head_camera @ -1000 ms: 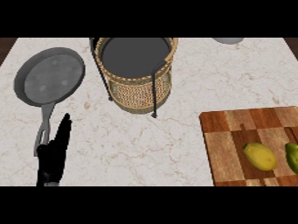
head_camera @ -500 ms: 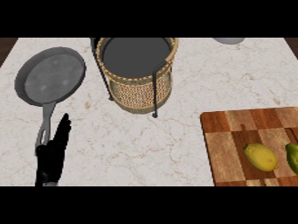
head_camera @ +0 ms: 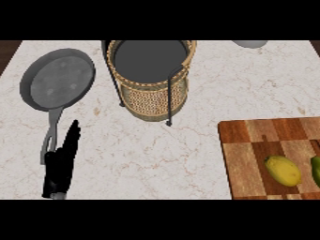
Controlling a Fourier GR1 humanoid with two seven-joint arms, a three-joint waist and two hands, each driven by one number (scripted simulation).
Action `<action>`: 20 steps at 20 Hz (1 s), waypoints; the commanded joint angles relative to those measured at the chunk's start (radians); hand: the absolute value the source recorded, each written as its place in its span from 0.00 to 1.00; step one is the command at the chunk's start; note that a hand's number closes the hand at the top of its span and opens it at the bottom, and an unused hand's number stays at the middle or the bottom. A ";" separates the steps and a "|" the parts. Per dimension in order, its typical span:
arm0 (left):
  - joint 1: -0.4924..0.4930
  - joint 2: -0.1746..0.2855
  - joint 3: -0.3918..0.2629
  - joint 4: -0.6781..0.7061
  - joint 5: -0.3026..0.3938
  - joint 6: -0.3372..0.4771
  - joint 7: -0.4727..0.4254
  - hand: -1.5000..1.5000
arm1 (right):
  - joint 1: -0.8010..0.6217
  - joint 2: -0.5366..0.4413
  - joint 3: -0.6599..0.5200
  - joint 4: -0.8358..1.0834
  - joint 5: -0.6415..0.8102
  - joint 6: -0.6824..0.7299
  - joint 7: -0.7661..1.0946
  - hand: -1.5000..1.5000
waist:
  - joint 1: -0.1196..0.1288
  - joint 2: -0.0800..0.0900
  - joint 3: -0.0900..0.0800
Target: Pick the lemon from the cutting board and place it in the tiered basket
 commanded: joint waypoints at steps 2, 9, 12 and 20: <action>0.006 -0.012 0.002 0.011 -0.009 -0.004 0.008 0.50 | 0.021 -0.002 0.055 -0.045 0.152 0.036 0.112 0.00 | -0.002 0.003 -0.003; 0.051 -0.011 0.005 -0.023 -0.031 -0.020 0.018 0.50 | -0.088 0.133 0.203 -0.088 0.261 0.123 0.303 0.00 | 0.006 0.003 -0.002; 0.052 -0.031 0.021 -0.024 -0.029 -0.033 0.005 0.50 | -0.110 0.173 0.173 0.015 0.285 0.167 0.198 0.00 | 0.003 0.003 -0.002; -0.065 -0.039 0.068 0.086 -0.041 -0.053 0.022 0.50 | -0.259 0.236 0.261 0.061 0.371 0.313 0.371 0.00 | 0.006 0.007 -0.003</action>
